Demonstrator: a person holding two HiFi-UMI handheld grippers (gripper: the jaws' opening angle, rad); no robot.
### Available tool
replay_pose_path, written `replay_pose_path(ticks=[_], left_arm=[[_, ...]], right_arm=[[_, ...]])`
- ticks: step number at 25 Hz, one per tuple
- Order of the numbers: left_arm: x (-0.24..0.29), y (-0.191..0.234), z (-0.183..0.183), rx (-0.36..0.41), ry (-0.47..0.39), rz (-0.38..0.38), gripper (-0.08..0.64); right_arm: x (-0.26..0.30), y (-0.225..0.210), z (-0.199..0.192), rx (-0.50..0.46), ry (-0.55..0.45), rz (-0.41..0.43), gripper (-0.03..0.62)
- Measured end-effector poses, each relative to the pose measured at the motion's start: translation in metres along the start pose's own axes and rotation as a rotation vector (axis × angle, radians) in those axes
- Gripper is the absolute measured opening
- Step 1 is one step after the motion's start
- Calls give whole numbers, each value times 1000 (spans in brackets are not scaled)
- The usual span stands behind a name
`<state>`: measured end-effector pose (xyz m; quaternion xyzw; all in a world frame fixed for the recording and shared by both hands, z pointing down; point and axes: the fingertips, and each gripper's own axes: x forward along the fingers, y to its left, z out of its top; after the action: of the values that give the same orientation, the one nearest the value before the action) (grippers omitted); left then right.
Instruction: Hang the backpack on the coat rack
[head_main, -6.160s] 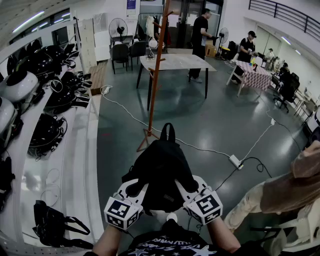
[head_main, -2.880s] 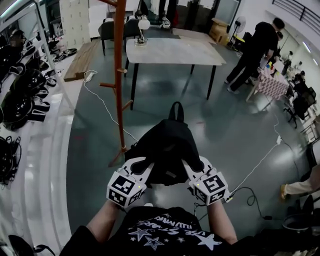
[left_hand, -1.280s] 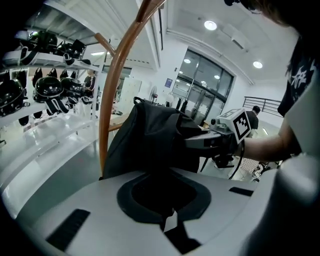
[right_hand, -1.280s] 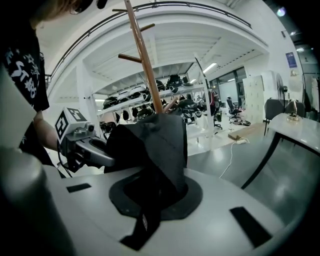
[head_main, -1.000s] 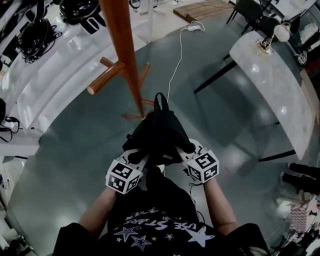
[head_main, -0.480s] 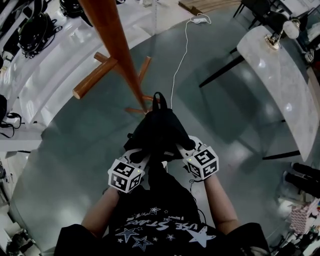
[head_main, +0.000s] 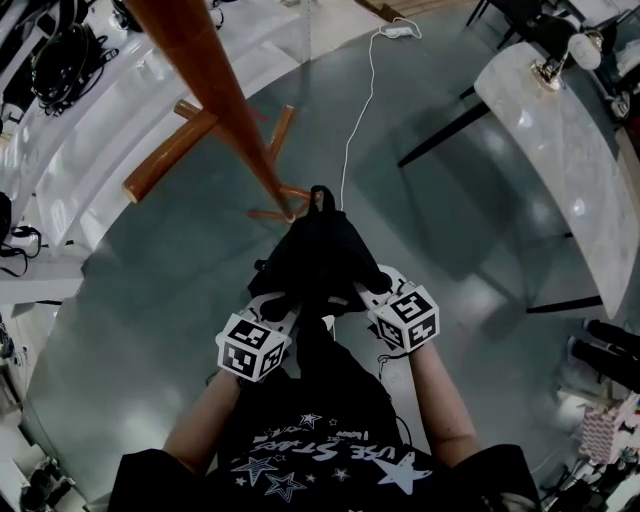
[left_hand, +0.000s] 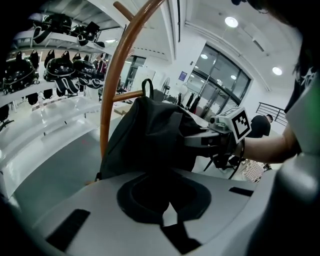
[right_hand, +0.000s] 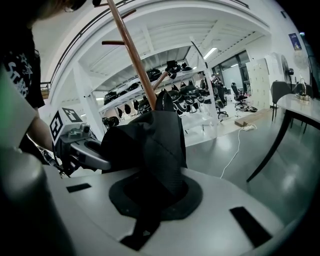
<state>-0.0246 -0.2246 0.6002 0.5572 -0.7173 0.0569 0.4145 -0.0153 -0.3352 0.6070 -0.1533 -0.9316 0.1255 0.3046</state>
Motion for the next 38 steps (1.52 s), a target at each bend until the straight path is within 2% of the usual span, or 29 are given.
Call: replay_pose_path(ticks=[11, 19, 22, 25, 28, 33, 38], left_arm=[[6, 5, 6, 1, -2, 13, 26], [21, 8, 10, -10, -4, 16, 25], [18, 0, 18, 12, -46, -20, 25], [11, -12, 25, 19, -115, -95, 23], [6, -20, 27, -15, -158, -143, 23], [3, -22, 27, -103, -191, -162, 23], [-3, -26, 23, -168, -210, -204, 23]], right_arm=[[17, -12, 5, 8, -6, 58, 23], [24, -27, 7, -30, 19, 45, 26], [19, -29, 17, -61, 5, 47, 33], [12, -31, 26, -83, -15, 67, 73], [9, -33, 29, -93, -9, 97, 115], [10, -35, 27, -104, 44, 136, 138], [3, -32, 24, -177, 106, 140, 178]])
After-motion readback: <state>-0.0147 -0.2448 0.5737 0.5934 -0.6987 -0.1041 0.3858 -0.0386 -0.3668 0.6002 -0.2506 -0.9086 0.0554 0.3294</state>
